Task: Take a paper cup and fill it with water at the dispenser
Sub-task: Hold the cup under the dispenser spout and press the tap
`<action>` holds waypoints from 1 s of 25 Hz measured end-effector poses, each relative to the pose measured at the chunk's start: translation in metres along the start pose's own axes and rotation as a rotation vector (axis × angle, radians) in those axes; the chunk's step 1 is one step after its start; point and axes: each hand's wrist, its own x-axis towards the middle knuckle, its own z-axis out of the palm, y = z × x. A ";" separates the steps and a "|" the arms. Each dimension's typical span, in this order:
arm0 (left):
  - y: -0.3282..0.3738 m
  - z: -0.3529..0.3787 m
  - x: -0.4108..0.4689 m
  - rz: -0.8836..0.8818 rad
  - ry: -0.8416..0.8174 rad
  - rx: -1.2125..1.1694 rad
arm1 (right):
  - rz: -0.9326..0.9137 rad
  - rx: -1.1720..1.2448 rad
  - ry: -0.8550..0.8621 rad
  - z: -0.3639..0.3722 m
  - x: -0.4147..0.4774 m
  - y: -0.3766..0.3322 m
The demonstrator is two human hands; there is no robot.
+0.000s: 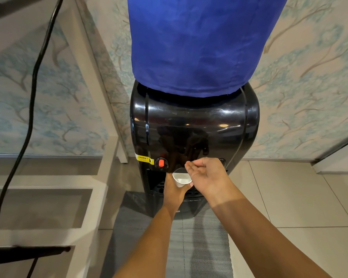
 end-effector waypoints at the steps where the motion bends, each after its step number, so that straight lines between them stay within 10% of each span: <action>1: 0.000 -0.001 0.000 0.000 -0.001 0.002 | 0.001 -0.002 -0.002 0.001 0.001 0.000; 25: -0.008 -0.003 0.002 -0.013 0.004 0.030 | -0.022 -0.006 0.015 0.003 0.004 0.002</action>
